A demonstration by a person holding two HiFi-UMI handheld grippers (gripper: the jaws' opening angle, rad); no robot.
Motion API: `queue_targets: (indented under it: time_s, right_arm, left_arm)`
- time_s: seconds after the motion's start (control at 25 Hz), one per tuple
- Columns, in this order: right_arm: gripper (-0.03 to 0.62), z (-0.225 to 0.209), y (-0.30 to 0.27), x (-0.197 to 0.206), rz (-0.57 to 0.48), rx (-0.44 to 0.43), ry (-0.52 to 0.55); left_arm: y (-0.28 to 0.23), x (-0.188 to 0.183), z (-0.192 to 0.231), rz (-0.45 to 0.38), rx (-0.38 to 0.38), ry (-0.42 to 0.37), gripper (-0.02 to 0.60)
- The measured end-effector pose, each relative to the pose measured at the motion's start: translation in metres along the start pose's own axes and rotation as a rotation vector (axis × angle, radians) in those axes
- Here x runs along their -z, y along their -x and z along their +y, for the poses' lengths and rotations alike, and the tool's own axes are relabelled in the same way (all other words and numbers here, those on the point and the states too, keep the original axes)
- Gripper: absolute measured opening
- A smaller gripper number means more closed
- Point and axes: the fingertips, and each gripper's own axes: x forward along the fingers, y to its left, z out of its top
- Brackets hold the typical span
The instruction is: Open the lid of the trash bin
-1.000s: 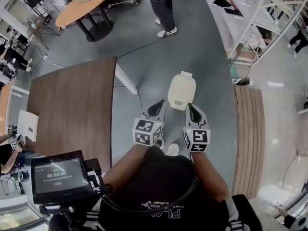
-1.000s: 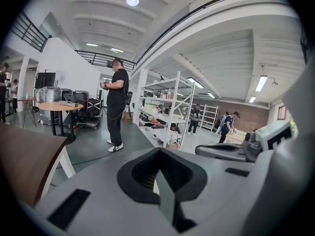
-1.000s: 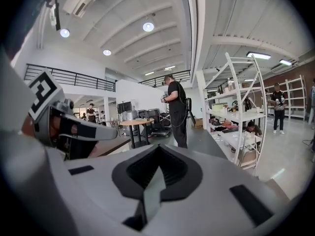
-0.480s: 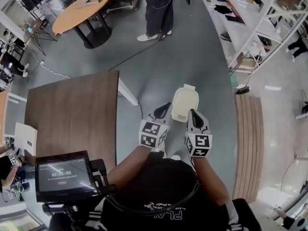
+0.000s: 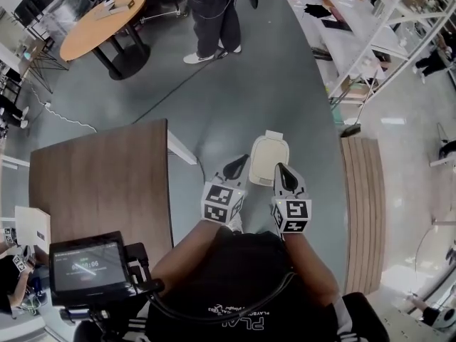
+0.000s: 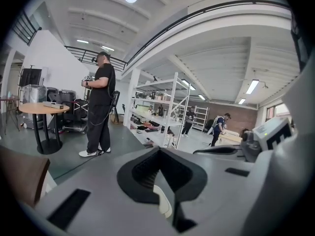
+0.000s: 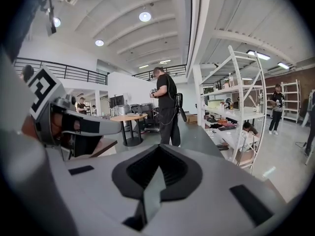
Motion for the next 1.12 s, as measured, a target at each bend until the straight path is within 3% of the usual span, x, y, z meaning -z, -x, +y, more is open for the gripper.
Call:
queue_targets:
  time_s: [0.32, 0.72, 0.96, 1.12]
  right_arm:
    - [0.000, -0.021, -0.018, 0.005, 0.047, 0.047, -0.003]
    - [0.000, -0.059, -0.051, 0.015, 0.110, -0.011, -0.018]
    - [0.000, -0.077, -0.073, 0.044, 0.173, -0.042, 0.000]
    - [0.000, -0.087, -0.084, 0.065, 0.191, -0.031, -0.067]
  left_arm:
    - [-0.023, -0.004, 0.019, 0.023, 0.016, 0.003, 0.000]
    - [-0.079, 0.001, 0.012, 0.077, 0.024, 0.024, 0.000]
    - [-0.110, 0.046, 0.019, 0.193, 0.003, 0.036, 0.000]
    - [-0.125, 0.078, 0.029, 0.247, -0.005, 0.046, 0.000]
